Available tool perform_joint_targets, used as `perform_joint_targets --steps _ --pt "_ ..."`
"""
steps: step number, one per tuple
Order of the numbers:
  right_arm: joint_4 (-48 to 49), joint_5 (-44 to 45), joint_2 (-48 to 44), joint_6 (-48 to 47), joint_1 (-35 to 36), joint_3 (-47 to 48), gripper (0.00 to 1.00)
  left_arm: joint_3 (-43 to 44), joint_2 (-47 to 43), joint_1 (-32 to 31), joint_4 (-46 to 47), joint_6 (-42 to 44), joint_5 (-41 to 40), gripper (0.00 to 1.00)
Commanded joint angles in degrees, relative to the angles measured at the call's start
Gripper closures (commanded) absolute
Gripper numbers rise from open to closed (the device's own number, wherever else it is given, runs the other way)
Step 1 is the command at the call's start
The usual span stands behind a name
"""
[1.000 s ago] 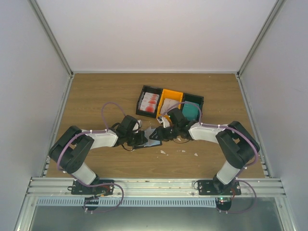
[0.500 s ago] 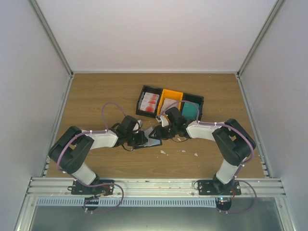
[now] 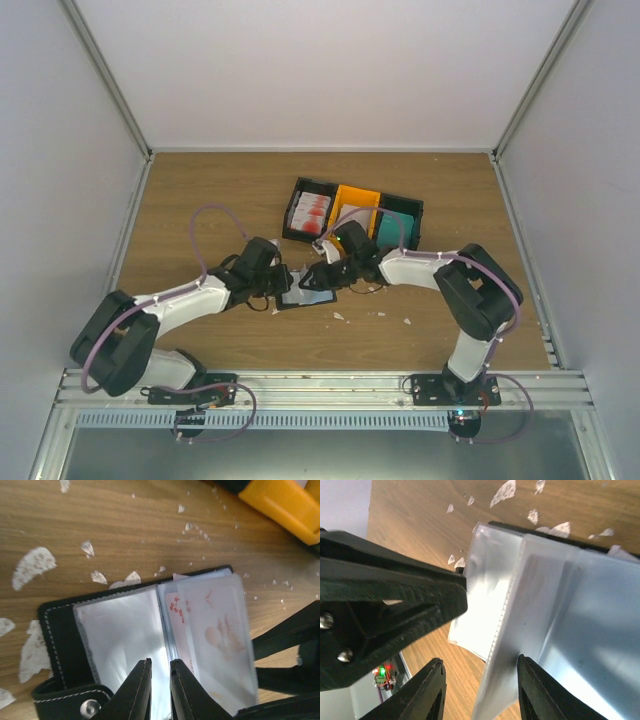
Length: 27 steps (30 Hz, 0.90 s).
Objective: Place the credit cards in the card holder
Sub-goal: Turn over the card slot in the card holder.
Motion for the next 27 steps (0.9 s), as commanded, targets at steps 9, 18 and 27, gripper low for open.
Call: perform_joint_targets --steps 9,18,27 --pt "3.6 -6.3 5.5 -2.1 2.5 3.6 0.48 -1.3 -8.0 0.7 -2.3 -1.0 -6.8 0.8" --pt "-2.3 1.8 4.3 -5.9 1.6 5.9 0.46 -2.6 -9.1 2.1 1.1 0.2 0.1 0.73" --pt "-14.5 15.2 -7.6 -18.8 -6.9 13.0 0.46 -2.2 -13.2 5.6 -0.3 1.1 1.8 0.56"
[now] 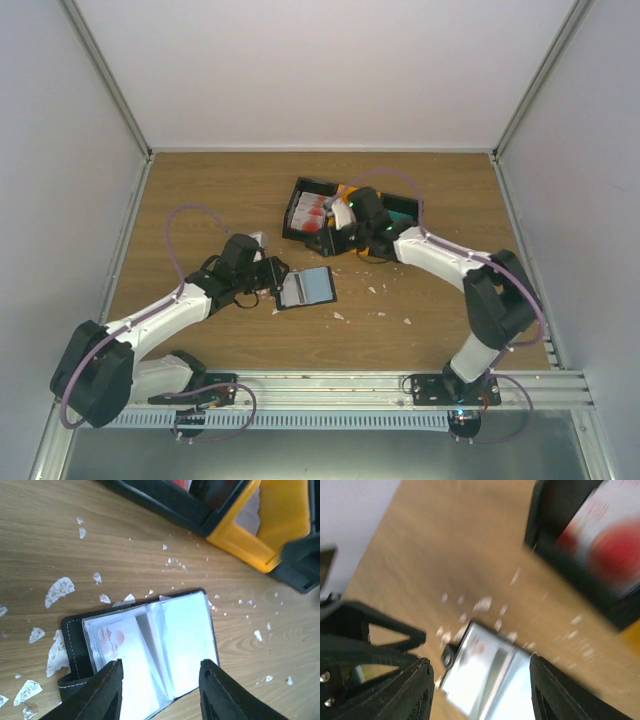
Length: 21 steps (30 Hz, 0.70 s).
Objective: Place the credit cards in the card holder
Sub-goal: Turn over the card slot in the card holder.
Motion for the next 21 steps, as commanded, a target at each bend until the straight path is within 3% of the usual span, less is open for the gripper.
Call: perform_joint_targets --steps 1,4,11,21 --pt "-6.7 9.8 -5.0 -9.4 -4.6 4.4 0.46 -0.2 -2.8 2.2 1.9 1.1 1.3 0.51" --pt "-10.2 15.3 -5.9 -11.5 -7.1 7.0 0.45 0.8 -2.3 3.2 2.2 1.1 3.1 0.46" --pt "-13.0 26.9 -5.7 -13.6 -10.1 9.9 0.44 2.8 0.5 4.5 4.1 1.7 9.3 0.43" --pt "-18.7 24.2 0.7 -20.2 -12.5 18.2 0.48 12.6 12.3 6.7 4.6 2.8 8.1 0.45"
